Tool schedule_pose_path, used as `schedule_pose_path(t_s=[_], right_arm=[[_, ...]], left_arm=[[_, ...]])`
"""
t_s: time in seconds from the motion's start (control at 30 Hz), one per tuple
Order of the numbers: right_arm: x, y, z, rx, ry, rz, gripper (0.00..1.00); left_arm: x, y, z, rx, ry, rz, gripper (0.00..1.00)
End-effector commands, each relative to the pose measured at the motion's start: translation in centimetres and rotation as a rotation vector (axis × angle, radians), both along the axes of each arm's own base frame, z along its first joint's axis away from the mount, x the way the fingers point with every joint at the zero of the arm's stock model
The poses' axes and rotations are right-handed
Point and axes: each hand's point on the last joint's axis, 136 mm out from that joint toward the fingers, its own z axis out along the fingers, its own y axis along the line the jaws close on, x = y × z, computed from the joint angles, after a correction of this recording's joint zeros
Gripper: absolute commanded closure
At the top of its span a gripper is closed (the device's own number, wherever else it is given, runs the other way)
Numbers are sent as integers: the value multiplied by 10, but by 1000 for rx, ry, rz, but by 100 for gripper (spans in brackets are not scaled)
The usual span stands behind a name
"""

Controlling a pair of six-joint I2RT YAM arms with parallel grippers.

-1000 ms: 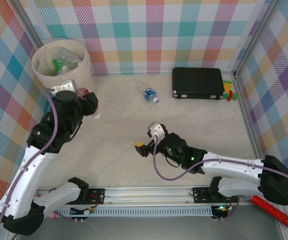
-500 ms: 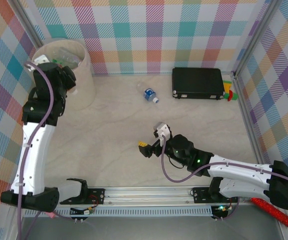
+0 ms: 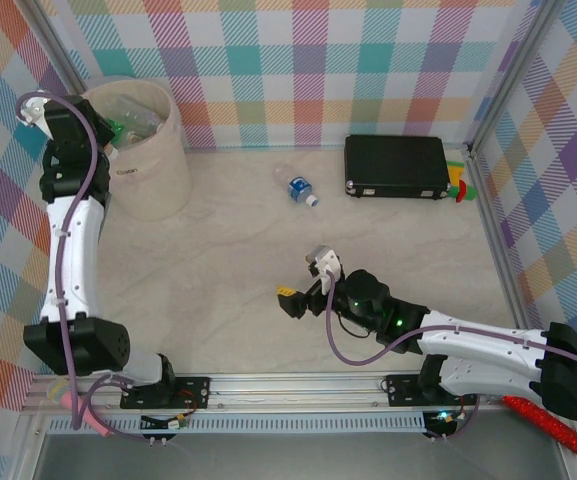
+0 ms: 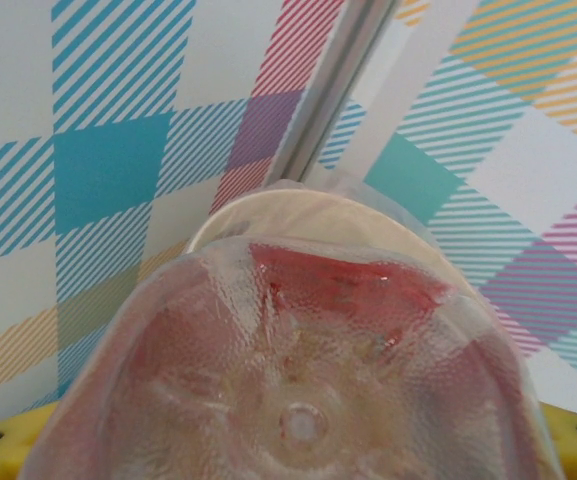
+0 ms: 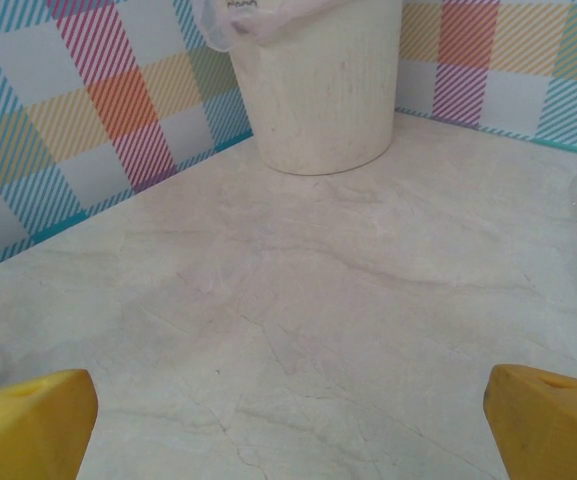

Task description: Put the plastic bottles in the bin

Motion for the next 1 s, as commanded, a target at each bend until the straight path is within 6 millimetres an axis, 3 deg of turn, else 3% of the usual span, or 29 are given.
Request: schedule_pose_path(t_s=[0.0, 0.17, 0.43, 0.5, 0.57, 0.6, 0.97], right_arm=[[-4, 3, 10, 52, 7, 33, 1], [-10, 4, 13, 66, 12, 61, 1], [-8, 8, 5, 50, 31, 61, 1], [-8, 10, 3, 47, 41, 66, 1], [-10, 12, 0, 41, 53, 76, 1], [-10, 13, 0, 42, 54, 77, 1], [-8, 13, -3, 39, 63, 70, 1]], left_arm=[[18, 14, 33, -14, -148, 28, 45], [63, 27, 26, 33, -76, 34, 46], [103, 49, -8, 53, 95, 60, 44], [102, 54, -18, 50, 139, 83, 38], [102, 57, -28, 30, 161, 90, 21], [101, 58, -30, 27, 166, 90, 18], [95, 53, -13, 56, 148, 53, 14]])
